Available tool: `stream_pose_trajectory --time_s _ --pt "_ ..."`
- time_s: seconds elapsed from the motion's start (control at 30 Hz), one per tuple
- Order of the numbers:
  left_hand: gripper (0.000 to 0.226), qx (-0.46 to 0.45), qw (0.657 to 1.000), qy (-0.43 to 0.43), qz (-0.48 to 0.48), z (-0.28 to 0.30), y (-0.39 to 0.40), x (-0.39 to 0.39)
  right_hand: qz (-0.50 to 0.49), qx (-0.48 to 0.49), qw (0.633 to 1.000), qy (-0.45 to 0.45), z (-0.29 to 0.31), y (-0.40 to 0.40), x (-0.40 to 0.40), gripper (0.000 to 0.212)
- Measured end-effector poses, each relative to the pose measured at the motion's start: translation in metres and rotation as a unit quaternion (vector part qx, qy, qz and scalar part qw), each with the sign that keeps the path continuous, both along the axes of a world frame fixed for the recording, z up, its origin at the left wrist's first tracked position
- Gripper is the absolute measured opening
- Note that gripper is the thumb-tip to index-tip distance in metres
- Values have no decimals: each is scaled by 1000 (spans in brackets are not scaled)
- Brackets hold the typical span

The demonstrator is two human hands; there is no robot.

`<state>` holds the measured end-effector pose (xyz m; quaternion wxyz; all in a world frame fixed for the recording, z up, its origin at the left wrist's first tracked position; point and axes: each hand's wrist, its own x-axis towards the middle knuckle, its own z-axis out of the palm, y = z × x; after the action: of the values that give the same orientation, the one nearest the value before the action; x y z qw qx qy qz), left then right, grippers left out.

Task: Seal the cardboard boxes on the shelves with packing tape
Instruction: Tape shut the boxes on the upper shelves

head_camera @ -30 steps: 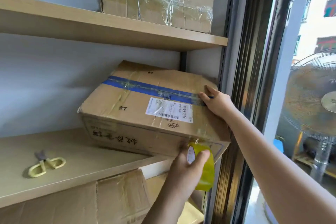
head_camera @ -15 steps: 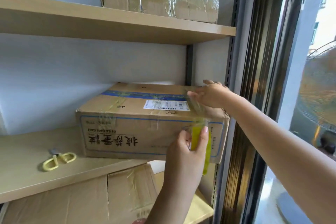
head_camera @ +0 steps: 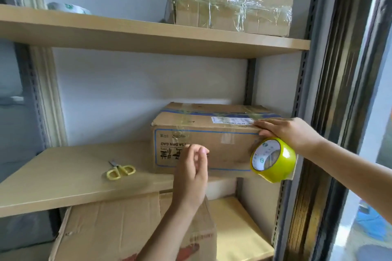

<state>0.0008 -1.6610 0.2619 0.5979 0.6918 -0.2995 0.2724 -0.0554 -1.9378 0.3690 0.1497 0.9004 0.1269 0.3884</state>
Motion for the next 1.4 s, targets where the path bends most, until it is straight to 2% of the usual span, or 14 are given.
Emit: stream_pose_trajectory --time_s 0.13,0.23,0.33,0.4,0.53,0.6,0.7,0.77,0.83,0.9,1.1,1.27,1.33,1.4 --pt "9 11 973 -51 223 -5 73 26 -114 51 978 166 34 1 -5 54" --pt "13 133 927 2 350 -17 126 57 -49 89 985 137 51 45 -6 36" --pt "56 388 848 81 353 -25 152 71 124 124 984 -2 37 135 -4 33" --pt "77 434 846 60 303 -24 160 69 192 121 974 -11 17 202 -3 37" --pt "34 431 886 -23 172 -29 183 56 150 267 941 144 -49 293 35 30" --pt "13 332 924 -46 185 -31 192 39 106 416 870 244 -76 312 49 32" --pt "25 127 949 -141 252 -28 183 1 134 680 601 399 -97 318 41 38" --pt "31 15 950 -202 238 -29 159 -27 202 733 480 438 -96 316 22 32" --pt "35 -75 955 -215 189 -28 125 -46 273 745 417 442 -84 305 -1 27" --pt "34 -113 957 -219 154 -25 90 -59 298 762 397 415 -70 286 -25 23" --pt "37 -152 972 -175 49 -21 -8 -82 259 836 422 236 -52 203 -77 25" --pt "30 -187 972 -138 -24 4 -72 -110 227 803 525 166 -36 146 -114 25" --pt "32 -171 974 -140 -49 13 -91 -115 241 774 556 180 -30 118 -124 24" --pt "33 -133 978 -148 -59 19 -105 -119 263 745 573 219 -26 90 -129 41"
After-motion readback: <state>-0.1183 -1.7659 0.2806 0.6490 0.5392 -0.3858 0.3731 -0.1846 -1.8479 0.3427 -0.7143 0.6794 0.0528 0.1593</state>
